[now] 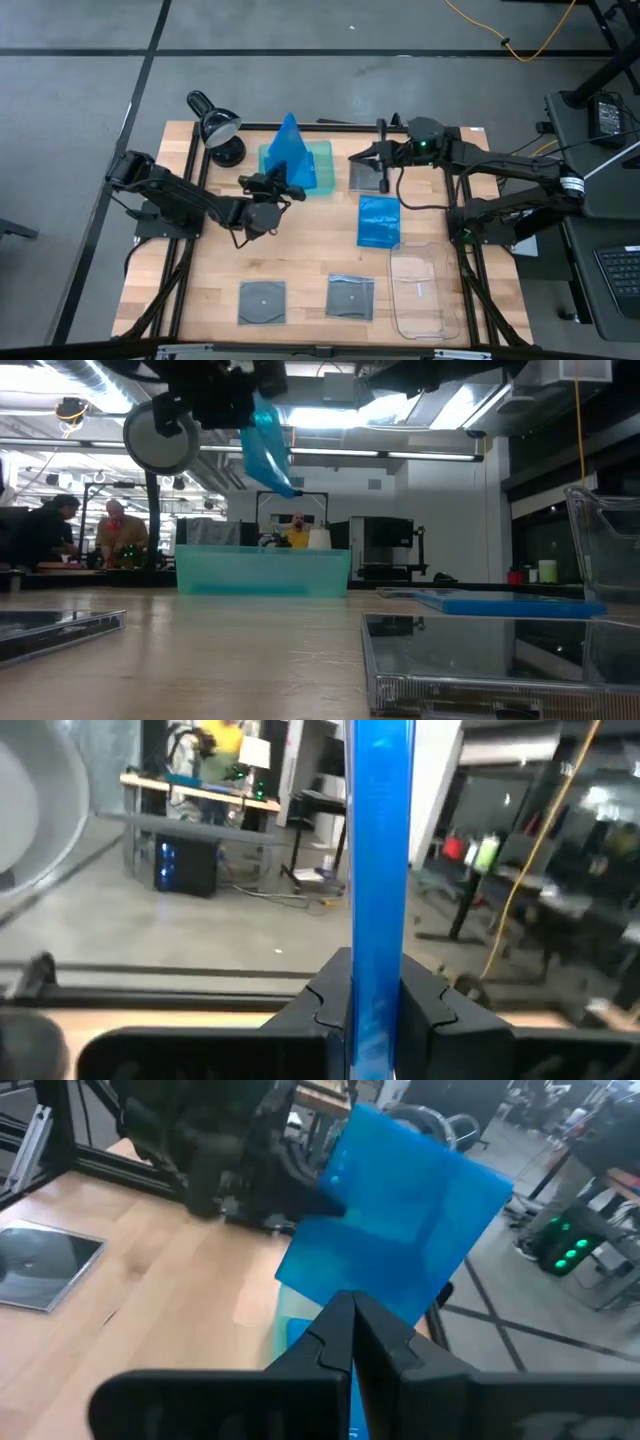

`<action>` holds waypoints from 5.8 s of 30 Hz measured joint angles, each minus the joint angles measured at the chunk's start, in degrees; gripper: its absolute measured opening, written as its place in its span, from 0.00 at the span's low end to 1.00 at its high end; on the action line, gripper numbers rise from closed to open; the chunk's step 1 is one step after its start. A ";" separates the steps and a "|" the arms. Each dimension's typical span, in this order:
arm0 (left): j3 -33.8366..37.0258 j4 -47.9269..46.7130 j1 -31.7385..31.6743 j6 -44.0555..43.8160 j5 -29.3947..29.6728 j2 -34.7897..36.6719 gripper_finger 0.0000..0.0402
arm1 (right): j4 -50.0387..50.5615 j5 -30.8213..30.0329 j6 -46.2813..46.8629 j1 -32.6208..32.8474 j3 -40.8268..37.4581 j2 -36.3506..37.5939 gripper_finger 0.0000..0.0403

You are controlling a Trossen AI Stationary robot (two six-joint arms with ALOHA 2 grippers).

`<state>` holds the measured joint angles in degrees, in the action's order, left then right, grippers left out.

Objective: Pick & place jewel cases by type
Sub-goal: Put the left blue CD case into the green bin, then put the blue CD case into the green bin

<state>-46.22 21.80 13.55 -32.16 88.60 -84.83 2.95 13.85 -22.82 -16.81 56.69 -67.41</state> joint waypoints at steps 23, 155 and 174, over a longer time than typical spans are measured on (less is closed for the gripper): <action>-21.03 -75.38 -15.19 16.06 -40.05 4.24 0.06 | 7.22 2.93 0.06 -5.52 0.00 4.23 0.02; -43.50 -80.93 -11.70 13.85 -66.71 -12.83 0.00 | 42.46 -3.76 36.14 0.93 -20.46 -7.46 0.02; -43.51 -80.21 -11.70 10.16 -66.61 -12.83 0.01 | 34.05 1.49 33.17 0.87 -18.69 -18.76 0.02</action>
<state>-89.72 -58.41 1.85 -22.00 21.99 -97.67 37.00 15.34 10.35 -15.94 38.00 -86.17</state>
